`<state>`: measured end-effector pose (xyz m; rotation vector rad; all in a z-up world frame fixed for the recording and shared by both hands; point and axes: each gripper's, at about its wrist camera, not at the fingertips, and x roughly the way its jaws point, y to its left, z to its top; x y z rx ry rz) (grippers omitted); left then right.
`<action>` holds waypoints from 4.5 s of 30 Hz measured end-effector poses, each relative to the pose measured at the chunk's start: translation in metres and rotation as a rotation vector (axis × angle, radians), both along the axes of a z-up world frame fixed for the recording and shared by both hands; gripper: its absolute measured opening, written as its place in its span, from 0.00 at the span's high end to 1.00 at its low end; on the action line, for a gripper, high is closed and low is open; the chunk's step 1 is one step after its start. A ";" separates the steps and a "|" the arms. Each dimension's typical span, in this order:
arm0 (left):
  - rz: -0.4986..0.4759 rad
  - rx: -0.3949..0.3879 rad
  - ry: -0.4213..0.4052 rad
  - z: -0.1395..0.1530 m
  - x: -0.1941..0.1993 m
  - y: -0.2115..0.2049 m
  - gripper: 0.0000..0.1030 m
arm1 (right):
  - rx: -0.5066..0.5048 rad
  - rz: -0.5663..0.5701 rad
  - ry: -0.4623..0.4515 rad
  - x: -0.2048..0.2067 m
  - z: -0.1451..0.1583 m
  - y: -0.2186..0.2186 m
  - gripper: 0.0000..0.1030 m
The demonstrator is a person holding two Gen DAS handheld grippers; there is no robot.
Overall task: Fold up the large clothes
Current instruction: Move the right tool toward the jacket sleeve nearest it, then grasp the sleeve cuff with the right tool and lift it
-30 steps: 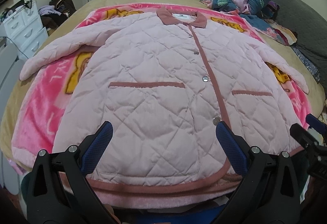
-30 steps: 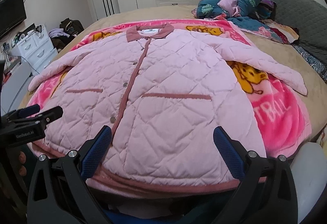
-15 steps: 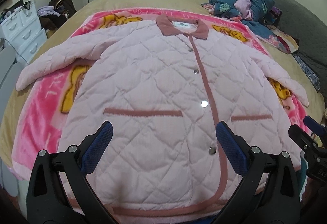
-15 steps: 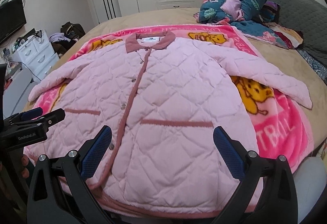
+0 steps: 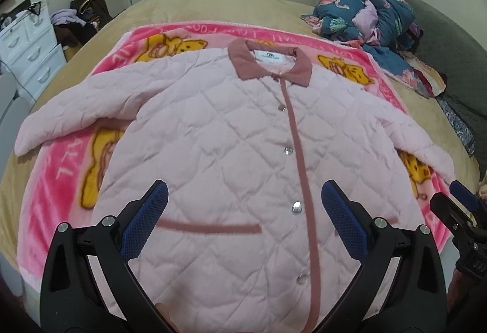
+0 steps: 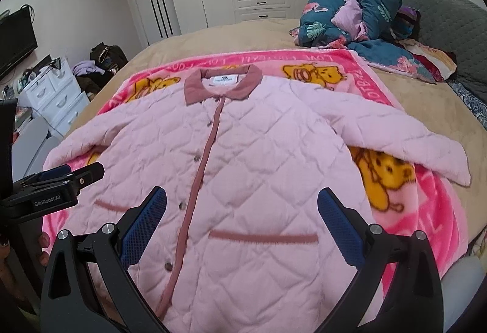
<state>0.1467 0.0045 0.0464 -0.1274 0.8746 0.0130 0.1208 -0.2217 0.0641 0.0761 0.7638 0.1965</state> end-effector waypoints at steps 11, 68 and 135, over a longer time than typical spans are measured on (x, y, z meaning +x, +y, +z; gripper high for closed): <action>-0.023 0.001 0.001 0.005 0.050 -0.017 0.08 | 0.006 -0.045 0.007 0.046 0.004 -0.018 0.04; -0.215 0.075 0.154 -0.079 0.188 -0.164 0.08 | 0.162 -0.767 0.159 0.117 -0.103 -0.326 0.04; -0.097 0.028 0.031 0.035 0.150 -0.037 0.08 | 0.218 -0.393 -0.386 0.146 0.084 -0.259 0.81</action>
